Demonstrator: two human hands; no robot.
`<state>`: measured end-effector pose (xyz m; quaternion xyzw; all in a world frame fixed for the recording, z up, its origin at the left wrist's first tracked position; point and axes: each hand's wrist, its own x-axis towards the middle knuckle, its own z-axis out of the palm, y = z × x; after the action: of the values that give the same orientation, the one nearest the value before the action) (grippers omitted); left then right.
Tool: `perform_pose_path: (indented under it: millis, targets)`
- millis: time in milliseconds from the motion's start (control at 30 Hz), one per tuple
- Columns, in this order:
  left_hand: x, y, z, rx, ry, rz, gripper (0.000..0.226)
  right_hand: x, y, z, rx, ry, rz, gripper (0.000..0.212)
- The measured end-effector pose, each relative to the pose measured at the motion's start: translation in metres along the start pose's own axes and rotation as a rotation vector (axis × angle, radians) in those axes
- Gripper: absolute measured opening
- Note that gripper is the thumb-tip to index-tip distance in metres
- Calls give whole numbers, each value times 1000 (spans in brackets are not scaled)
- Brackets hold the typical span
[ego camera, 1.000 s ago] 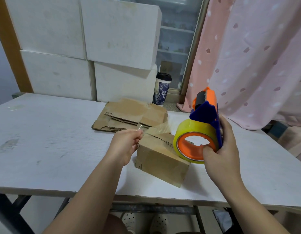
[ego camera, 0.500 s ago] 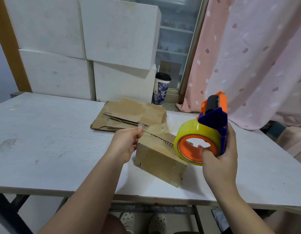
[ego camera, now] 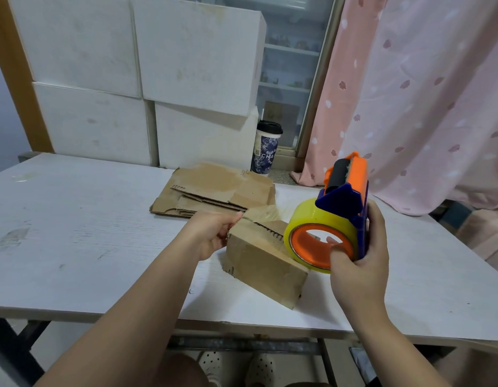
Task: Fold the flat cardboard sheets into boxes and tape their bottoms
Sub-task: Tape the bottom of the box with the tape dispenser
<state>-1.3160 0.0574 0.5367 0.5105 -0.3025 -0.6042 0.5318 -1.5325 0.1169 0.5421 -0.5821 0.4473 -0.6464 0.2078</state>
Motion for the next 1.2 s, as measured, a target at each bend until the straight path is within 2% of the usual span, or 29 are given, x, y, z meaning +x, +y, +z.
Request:
perform_pose_path:
  millis: [67,167,267,333,400,467,533,633,667,733,800,967,1100,1200]
  targets:
    - [-1,0,1,-17,-9,-2,20,0,0,0,-15,-3,-14,75]
    - [-2,1,2,28,-21,-17,5,0,0,1,-22,-3,-11,76]
    - [3,1,3,48,-13,-64,12,0,1,1,-24,-1,-10,79]
    - [4,-5,2,97,12,-93,7,0,1,1,-27,-1,-8,81]
    - [5,-16,-1,275,62,-62,22,0,3,0,-29,-6,1,89]
    - [3,-24,-4,349,103,24,16,0,5,-1,-20,-8,13,90]
    - [0,-23,-7,287,119,191,21,1,6,-1,-15,1,14,85]
    - [-13,-17,-2,245,-50,471,42,2,4,0,-21,2,10,80]
    - [-19,-18,1,325,-110,518,58,2,3,1,-17,0,16,79]
    - [-29,-23,5,631,-138,601,88,3,4,1,-13,-1,31,79]
    - [-34,-27,4,885,-86,666,99,3,6,1,-6,-11,33,81]
    - [-45,-26,-1,1204,7,717,104,12,10,3,21,-25,101,86]
    - [-48,-24,10,1339,236,758,105,16,11,4,47,-33,142,82]
    - [-44,-22,15,1413,199,795,100,16,10,4,49,-47,152,82]
